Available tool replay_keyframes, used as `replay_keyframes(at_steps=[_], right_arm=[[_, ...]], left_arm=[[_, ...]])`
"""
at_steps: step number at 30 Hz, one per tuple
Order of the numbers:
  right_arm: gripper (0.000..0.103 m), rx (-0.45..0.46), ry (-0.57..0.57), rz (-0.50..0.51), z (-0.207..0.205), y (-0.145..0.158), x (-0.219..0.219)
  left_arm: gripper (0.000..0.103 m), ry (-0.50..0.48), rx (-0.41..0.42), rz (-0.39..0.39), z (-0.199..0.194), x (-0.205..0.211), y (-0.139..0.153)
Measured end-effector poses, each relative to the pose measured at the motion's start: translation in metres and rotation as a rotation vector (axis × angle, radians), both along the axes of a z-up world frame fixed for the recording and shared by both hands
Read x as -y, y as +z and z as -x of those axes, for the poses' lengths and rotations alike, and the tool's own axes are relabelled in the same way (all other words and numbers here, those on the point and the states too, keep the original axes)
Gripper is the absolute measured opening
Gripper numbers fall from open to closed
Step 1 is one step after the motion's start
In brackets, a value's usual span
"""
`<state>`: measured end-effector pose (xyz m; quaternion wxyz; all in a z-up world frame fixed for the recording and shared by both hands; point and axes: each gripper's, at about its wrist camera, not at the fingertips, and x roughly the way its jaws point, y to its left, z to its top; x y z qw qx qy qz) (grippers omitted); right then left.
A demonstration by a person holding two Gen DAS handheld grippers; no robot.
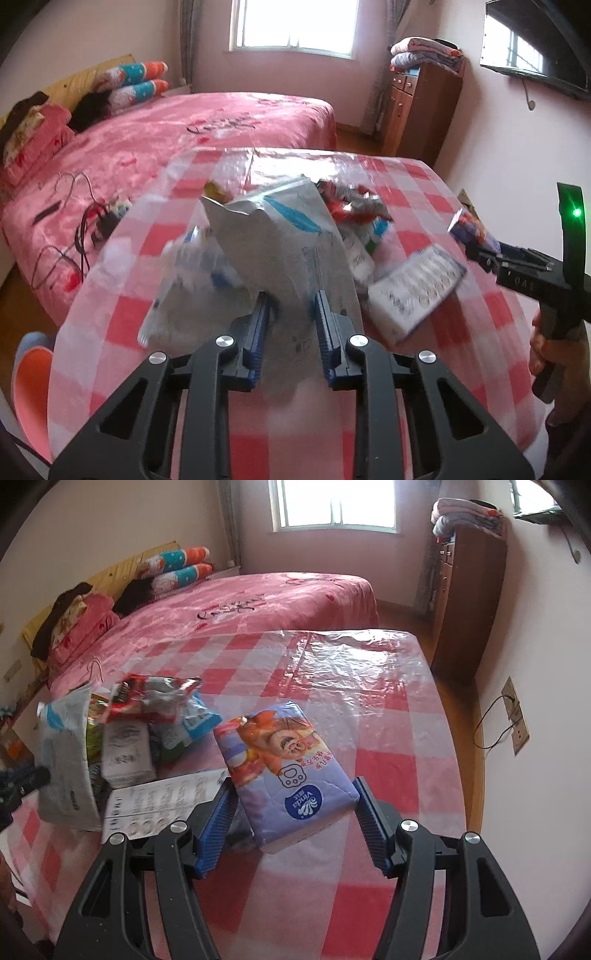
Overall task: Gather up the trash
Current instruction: 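Lift the white bag and tissue pack and carry both toward the pink bucket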
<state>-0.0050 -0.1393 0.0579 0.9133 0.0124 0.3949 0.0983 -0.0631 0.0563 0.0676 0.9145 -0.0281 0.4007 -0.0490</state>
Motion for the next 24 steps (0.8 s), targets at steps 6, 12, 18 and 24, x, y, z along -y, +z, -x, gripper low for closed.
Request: replay_keyframes(at_steps=[6, 12, 18, 24], right_arm=[[0.064, 0.011, 0.015, -0.043, 0.043, 0.007, -0.012], [0.064, -0.001, 0.045, -0.086, 0.076, 0.004, -0.027], [0.064, -0.023, 0.071, -0.106, 0.098, -0.003, -0.039], [0.064, -0.036, 0.103, -0.123, 0.107, -0.012, -0.046]], left_arm=[[0.026, -0.014, -0.038, 0.025, 0.027, -0.018, -0.009], [0.029, -0.013, -0.087, 0.031, 0.039, -0.026, -0.024], [0.073, 0.049, -0.086, 0.126, 0.043, -0.035, -0.021], [0.086, 0.173, -0.143, 0.229, 0.027, -0.025, -0.020]])
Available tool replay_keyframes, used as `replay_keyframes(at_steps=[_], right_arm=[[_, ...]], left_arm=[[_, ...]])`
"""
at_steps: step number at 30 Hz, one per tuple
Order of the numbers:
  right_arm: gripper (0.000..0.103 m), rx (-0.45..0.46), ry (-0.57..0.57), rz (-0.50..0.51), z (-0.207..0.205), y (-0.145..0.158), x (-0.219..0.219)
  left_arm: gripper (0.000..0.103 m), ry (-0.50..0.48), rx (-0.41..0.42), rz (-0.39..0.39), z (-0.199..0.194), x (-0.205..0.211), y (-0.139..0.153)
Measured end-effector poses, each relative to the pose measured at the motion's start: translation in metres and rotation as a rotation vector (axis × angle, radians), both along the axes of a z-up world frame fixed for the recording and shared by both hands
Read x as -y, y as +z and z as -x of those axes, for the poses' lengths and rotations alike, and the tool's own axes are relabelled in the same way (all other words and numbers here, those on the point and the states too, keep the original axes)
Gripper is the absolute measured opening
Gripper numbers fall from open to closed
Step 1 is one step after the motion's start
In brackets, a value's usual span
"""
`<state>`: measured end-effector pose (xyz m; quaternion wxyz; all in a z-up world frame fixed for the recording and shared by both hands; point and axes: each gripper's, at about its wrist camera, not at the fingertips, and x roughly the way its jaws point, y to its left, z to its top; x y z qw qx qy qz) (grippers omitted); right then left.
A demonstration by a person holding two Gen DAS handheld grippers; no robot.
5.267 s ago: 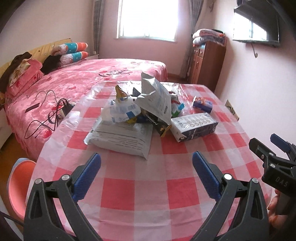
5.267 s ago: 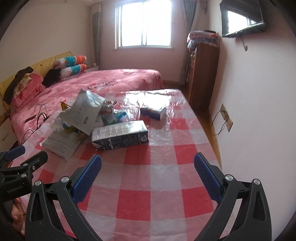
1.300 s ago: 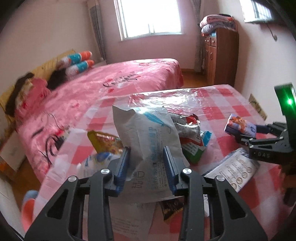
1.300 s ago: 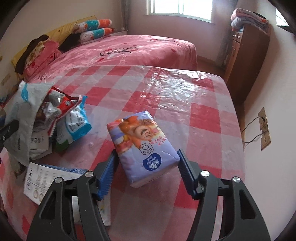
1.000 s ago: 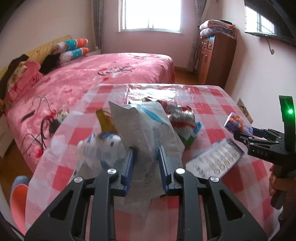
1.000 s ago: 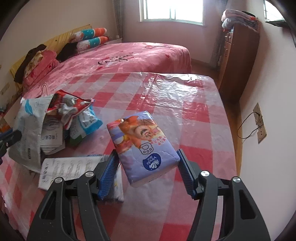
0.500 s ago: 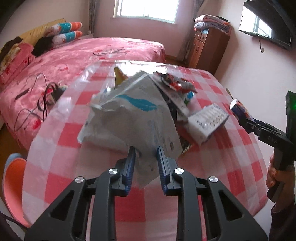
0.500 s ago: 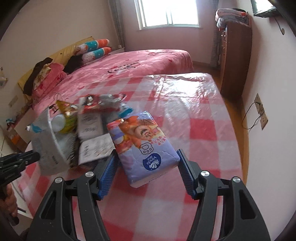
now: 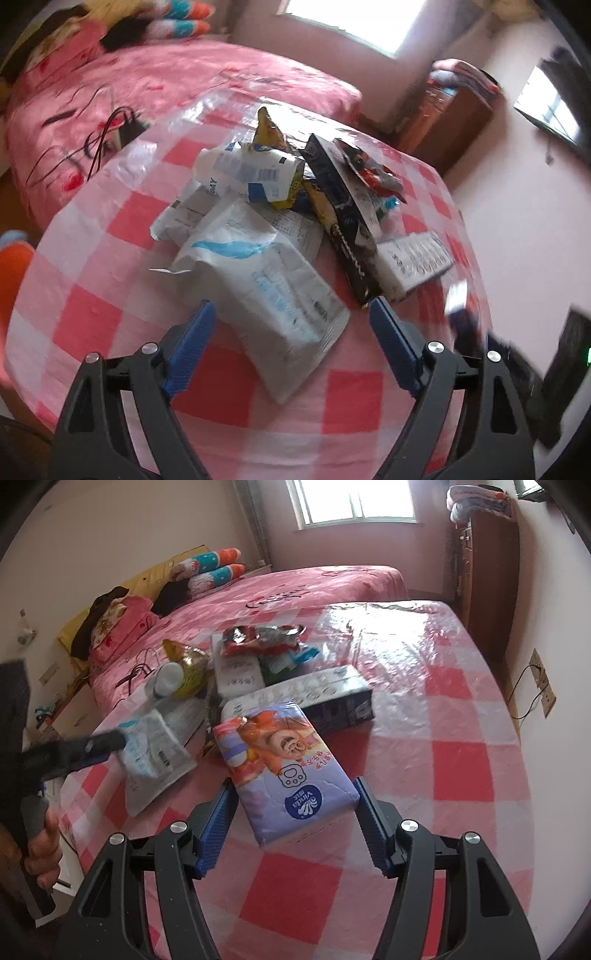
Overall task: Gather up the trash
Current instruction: 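Lift the white bag and tissue pack and carry both toward the pink bucket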
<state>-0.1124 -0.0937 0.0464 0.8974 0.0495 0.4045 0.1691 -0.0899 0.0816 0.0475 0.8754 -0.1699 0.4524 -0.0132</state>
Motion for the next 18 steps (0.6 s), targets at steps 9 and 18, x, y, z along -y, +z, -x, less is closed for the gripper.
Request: replay_keyframes(at_steps=[9, 18], right_arm=[[0.064, -0.016, 0.014, -0.046, 0.013, -0.008, 0.011], [0.064, -0.030, 0.023, -0.061, 0.022, -0.014, 0.018]], left_arm=[[0.092, 0.247, -0.054, -0.156, -0.033, 0.020, -0.010], [0.094, 0.311, -0.145, -0.210, -0.043, 0.007, -0.035]])
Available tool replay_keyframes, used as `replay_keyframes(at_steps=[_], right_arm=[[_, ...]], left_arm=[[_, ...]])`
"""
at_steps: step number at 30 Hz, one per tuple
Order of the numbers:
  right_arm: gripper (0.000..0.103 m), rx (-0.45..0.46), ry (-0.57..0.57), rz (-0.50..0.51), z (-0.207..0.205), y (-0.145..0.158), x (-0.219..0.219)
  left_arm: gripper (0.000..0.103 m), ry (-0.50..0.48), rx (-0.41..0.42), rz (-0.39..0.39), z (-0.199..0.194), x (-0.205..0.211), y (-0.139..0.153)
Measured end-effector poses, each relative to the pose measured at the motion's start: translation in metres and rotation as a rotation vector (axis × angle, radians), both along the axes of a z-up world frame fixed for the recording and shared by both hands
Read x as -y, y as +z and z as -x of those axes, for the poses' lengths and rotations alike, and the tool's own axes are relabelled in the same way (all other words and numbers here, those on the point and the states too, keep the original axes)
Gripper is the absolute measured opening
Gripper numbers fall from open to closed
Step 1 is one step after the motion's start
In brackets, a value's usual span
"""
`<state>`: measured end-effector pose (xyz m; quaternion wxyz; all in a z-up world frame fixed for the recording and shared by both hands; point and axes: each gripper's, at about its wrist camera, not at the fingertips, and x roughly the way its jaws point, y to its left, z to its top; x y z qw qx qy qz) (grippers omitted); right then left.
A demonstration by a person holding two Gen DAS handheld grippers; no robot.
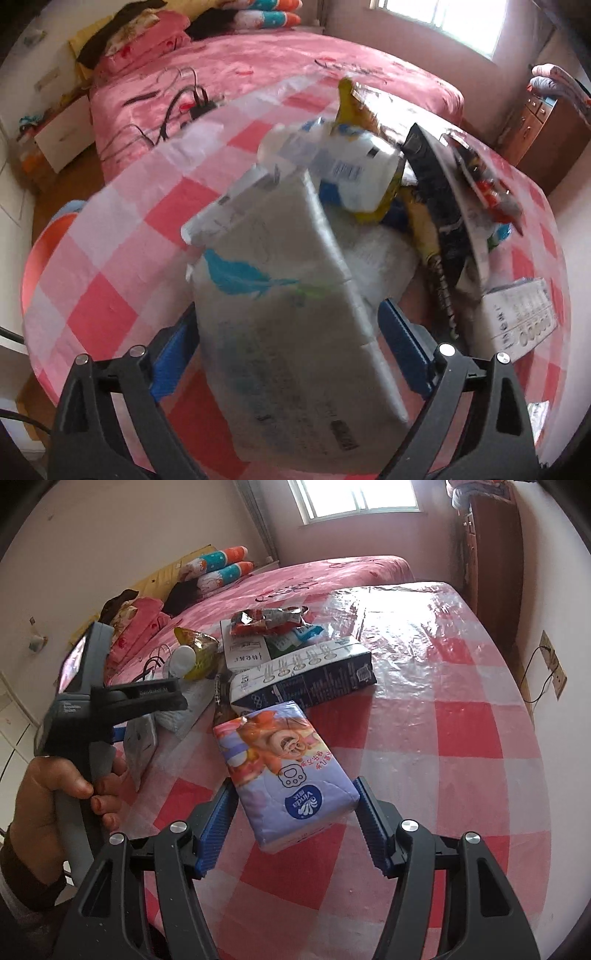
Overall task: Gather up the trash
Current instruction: 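Lift the white bag and tissue pack and carry both toward the pink bucket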
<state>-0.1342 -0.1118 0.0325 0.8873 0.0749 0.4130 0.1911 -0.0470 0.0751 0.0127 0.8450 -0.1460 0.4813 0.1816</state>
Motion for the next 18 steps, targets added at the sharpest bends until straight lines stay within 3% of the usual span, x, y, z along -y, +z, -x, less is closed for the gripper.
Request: replay_keyframes(at_steps=[5, 10, 18], right_arm=[[0.064, -0.005, 0.011, 0.013, 0.003, 0.000, -0.006], [0.064, -0.004, 0.032, 0.040, 0.005, 0.003, -0.019], [0.064, 0.016, 0.065, 0.097, 0.008, 0.012, -0.048]], left_arm=[[0.078, -0.032, 0.029, 0.009, 0.009, -0.004, 0.003], [0.064, -0.090, 0.050, 0.072, 0.022, -0.015, 0.005], [0.055, -0.184, 0.085, 0.132, 0.045, -0.036, 0.005]])
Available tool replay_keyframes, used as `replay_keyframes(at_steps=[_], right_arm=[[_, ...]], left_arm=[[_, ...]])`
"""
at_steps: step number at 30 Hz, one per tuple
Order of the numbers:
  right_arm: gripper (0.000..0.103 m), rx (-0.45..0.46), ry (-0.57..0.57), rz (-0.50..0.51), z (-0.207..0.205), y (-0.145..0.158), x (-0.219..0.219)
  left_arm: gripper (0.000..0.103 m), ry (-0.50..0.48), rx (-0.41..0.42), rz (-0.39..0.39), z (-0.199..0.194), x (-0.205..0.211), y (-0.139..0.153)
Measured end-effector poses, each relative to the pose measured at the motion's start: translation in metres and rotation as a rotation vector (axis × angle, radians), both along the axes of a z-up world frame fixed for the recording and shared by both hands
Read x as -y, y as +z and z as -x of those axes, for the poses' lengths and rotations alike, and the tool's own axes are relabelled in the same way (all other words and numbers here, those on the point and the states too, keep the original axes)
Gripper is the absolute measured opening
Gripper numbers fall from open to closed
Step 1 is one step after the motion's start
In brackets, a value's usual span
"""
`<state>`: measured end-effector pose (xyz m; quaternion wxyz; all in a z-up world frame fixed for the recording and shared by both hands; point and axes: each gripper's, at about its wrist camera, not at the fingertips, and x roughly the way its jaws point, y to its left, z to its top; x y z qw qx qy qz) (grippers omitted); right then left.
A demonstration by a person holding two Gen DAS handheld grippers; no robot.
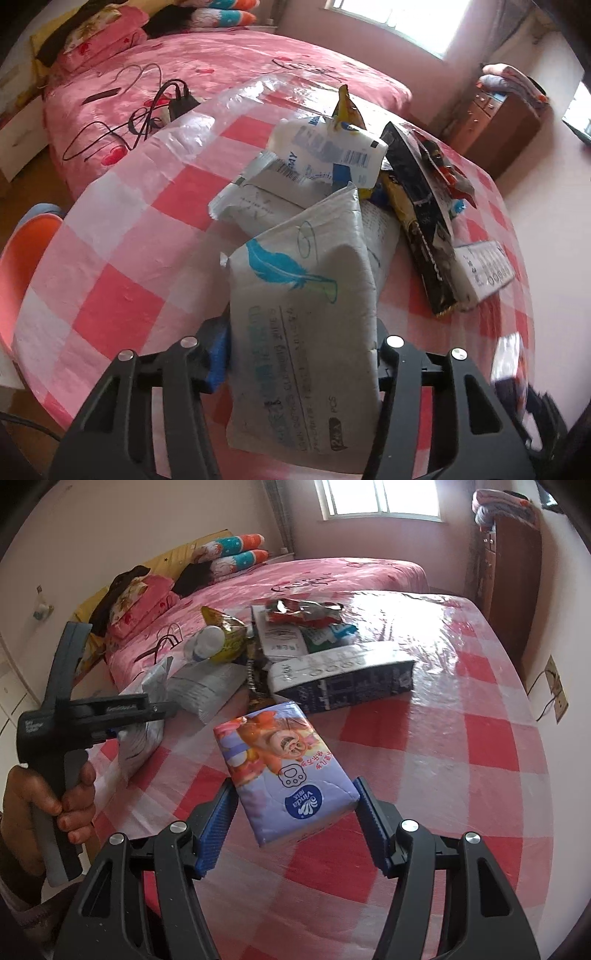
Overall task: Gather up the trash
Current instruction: 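Lift the white bag and tissue pack and carry both toward the pink bucket, then open both tools over the pink bucket to drop the bag and tissue pack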
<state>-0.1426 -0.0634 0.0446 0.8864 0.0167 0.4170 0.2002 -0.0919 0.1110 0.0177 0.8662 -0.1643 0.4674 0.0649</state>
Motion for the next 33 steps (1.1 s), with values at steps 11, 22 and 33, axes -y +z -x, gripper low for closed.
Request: replay_keyframes(at_steps=[11, 22, 33], right_arm=[[0.064, -0.057, 0.074, -0.028, -0.009, -0.004, -0.049], [0.064, -0.136, 0.247, -0.112, -0.026, 0.007, -0.131], [0.064, -0.151, 0.532, -0.112, -0.030, 0.020, -0.281]], left_arm=[[0.054, -0.056, 0.084, -0.012, 0.030, -0.035, 0.013], [0.054, 0.028, 0.137, -0.005, 0.065, -0.112, 0.022], [0.054, 0.299, 0.105, -0.048, 0.109, -0.231, -0.002]])
